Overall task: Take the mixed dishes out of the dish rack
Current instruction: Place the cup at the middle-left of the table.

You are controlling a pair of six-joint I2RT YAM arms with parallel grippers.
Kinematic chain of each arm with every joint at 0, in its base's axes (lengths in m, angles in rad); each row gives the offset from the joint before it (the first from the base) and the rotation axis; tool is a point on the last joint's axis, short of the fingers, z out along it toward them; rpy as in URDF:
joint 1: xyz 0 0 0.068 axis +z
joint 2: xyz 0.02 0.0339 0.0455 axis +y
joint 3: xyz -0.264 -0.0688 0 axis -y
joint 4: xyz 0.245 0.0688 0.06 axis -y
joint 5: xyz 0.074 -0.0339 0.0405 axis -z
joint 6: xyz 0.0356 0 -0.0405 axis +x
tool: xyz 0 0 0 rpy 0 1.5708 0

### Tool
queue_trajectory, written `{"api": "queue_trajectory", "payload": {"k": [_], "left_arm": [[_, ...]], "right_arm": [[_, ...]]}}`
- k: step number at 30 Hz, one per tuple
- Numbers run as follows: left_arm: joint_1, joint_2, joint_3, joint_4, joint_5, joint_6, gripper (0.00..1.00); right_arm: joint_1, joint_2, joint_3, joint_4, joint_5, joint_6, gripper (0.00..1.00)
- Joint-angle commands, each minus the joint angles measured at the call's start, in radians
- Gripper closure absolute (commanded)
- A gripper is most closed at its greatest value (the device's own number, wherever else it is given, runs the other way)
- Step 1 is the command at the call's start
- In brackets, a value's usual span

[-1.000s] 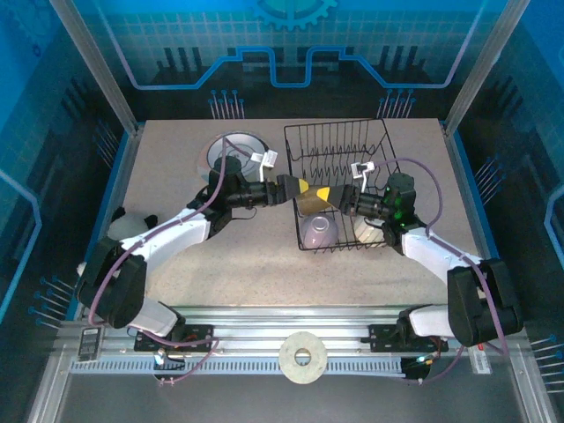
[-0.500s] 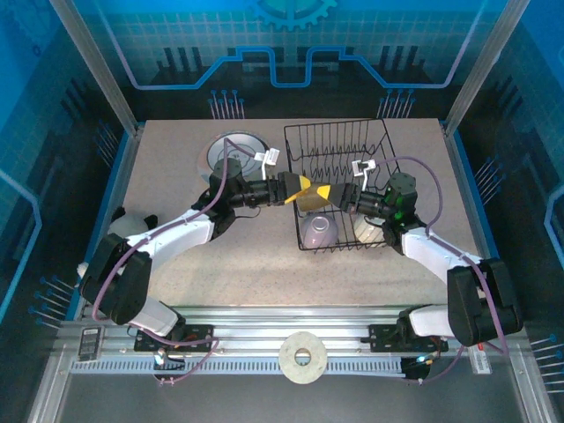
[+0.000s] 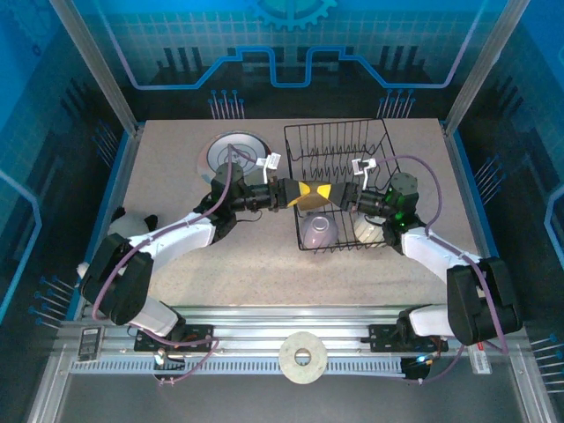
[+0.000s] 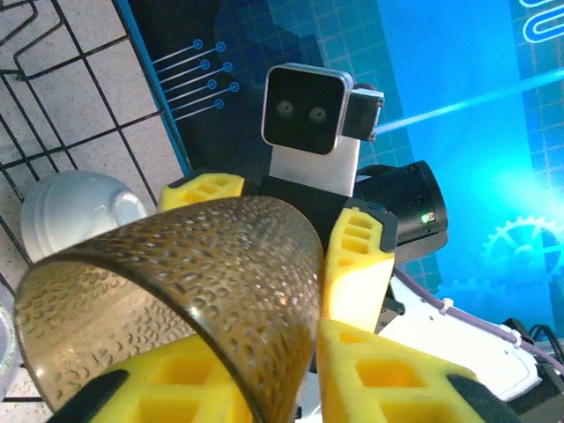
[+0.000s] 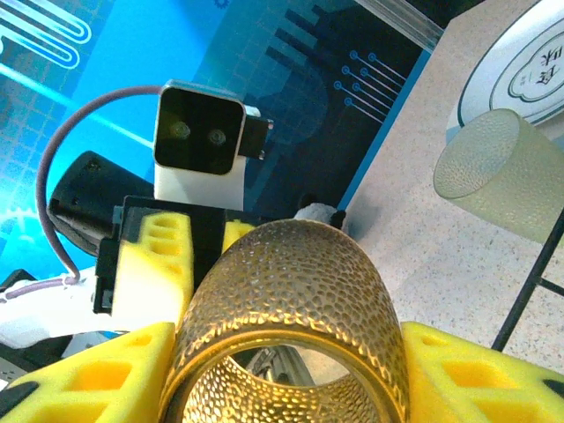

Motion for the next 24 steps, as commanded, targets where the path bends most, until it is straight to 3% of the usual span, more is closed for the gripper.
{"api": "queue_trajectory", "payload": {"k": [1,3,6,10,13,24], "left_arm": [[-0.024,-0.041,0.014,0.087,0.025,0.005,0.92],[-0.023,-0.04,0.016,0.086,0.025,0.004,1.0],[-0.024,-0.041,0.014,0.084,0.023,0.006,1.0],[-0.023,-0.042,0.011,0.079,0.019,0.012,1.0],[-0.023,-0.04,0.01,0.067,0.012,0.018,1.0],[0.016,-0.077,0.058,-0.066,-0.016,0.075,1.0]], "right_arm": [[-0.001,0.026,-0.008,-0.004,-0.001,-0.005,0.64],[-0.002,0.027,-0.01,-0.002,-0.001,-0.004,0.63],[-0.001,0.024,-0.013,-0.001,0.001,-0.01,0.56],[-0.002,0.013,-0.018,0.0,0.005,-0.02,0.28],[-0.001,0.006,-0.022,0.0,0.009,-0.027,0.01],[0.0,-0.022,-0.027,-0.068,0.042,-0.085,0.0]]}}
